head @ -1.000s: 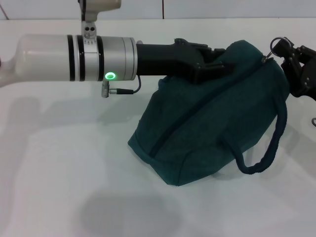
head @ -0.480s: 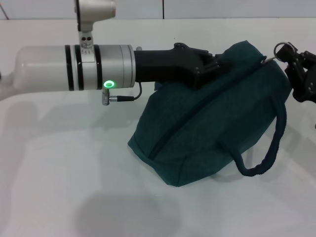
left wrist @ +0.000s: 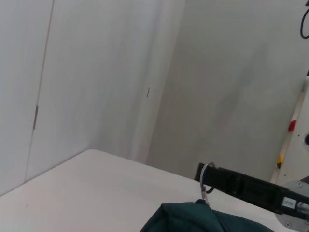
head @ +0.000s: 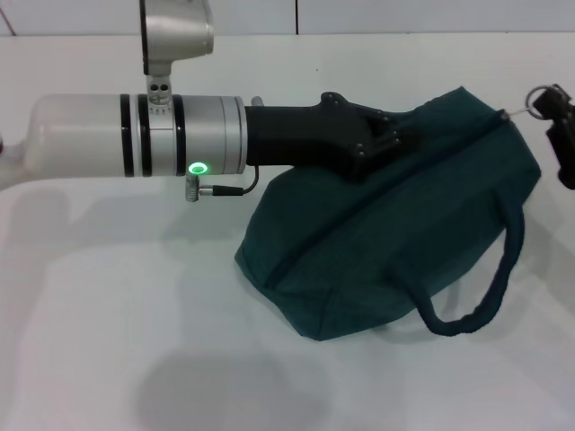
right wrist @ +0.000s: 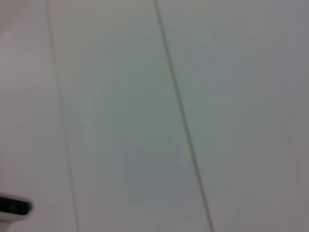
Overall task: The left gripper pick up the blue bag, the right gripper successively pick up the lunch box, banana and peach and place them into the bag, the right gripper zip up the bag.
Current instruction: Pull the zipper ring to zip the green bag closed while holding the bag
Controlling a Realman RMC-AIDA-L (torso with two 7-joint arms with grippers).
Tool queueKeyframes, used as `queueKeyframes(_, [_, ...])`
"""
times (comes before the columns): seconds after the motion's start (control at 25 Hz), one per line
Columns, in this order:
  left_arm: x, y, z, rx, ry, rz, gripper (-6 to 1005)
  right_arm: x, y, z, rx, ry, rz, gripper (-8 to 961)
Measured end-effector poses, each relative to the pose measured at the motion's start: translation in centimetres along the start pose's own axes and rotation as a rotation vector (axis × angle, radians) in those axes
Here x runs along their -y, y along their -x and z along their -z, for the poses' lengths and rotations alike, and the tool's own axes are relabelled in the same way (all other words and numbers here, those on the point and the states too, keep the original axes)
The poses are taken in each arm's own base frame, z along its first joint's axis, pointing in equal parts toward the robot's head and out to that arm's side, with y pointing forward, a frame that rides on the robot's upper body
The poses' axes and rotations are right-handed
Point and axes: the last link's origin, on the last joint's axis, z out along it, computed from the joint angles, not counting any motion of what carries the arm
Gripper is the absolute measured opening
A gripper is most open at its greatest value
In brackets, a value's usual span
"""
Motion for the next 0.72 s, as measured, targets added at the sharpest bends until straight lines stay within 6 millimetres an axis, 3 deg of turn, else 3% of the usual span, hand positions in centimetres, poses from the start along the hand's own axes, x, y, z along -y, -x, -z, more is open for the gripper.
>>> queueKeyframes(0.32, [-0.02,-0.11,0.24,-0.005,0.007,-0.014,59,0.97,-0.58,1.01,-0.030,-0.084,-0.048,17])
queueKeyframes(0.72, [-0.11,-0.09,0.21,-0.003,0.013,-0.035,40,0.42,-0.09,1.11,0.001,-0.045,-0.046,19])
